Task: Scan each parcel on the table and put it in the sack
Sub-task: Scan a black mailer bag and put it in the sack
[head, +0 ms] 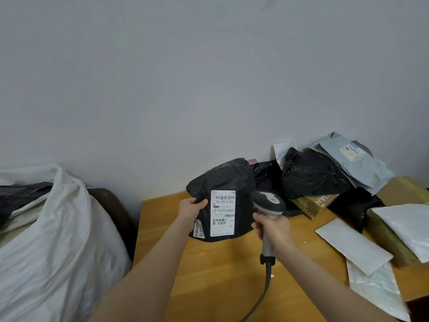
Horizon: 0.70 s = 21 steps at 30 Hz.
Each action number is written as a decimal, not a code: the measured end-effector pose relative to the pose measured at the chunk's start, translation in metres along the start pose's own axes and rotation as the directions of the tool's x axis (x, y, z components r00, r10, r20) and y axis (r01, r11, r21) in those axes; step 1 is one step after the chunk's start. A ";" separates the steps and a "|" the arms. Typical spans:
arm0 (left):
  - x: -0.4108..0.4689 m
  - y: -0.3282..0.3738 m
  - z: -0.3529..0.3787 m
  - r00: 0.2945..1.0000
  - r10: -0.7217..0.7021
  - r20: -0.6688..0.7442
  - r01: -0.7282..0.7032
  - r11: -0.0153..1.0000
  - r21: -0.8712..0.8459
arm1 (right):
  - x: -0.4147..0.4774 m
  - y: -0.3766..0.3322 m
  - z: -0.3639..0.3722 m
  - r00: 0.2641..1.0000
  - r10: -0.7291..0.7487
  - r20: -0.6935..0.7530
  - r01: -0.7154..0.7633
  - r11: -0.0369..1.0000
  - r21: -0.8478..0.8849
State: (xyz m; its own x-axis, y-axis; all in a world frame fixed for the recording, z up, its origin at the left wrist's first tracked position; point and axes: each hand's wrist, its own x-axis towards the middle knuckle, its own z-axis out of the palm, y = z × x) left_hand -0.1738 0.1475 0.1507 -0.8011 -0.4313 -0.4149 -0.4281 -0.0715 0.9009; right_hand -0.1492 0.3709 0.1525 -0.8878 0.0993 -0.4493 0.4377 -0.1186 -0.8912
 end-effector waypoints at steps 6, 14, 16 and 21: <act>0.002 -0.009 -0.001 1.000 0.003 -0.020 -0.004 1.000 -0.027 | -0.038 0.006 0.019 0.989 -0.019 0.146 0.033 0.995 -0.095; 0.001 -0.013 -0.001 0.999 -0.001 -0.045 0.001 1.000 0.009 | -0.060 0.000 0.025 0.988 -0.002 0.157 0.027 0.987 -0.159; 0.001 -0.013 -0.001 0.999 0.003 -0.050 -0.002 1.000 0.014 | -0.062 0.000 0.024 0.987 0.004 0.162 0.024 0.985 -0.170; 0.000 -0.012 0.000 0.997 0.005 -0.075 -0.003 1.000 0.024 | -0.067 -0.001 0.024 0.986 0.016 0.164 0.014 0.984 -0.178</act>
State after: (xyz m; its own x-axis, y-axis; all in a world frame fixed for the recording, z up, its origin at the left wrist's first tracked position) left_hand -0.1687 0.1480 0.1395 -0.7699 -0.4977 -0.3995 -0.4353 -0.0482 0.8990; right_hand -0.0933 0.3406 0.1849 -0.8920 -0.0655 -0.4472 0.4438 0.0605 -0.8941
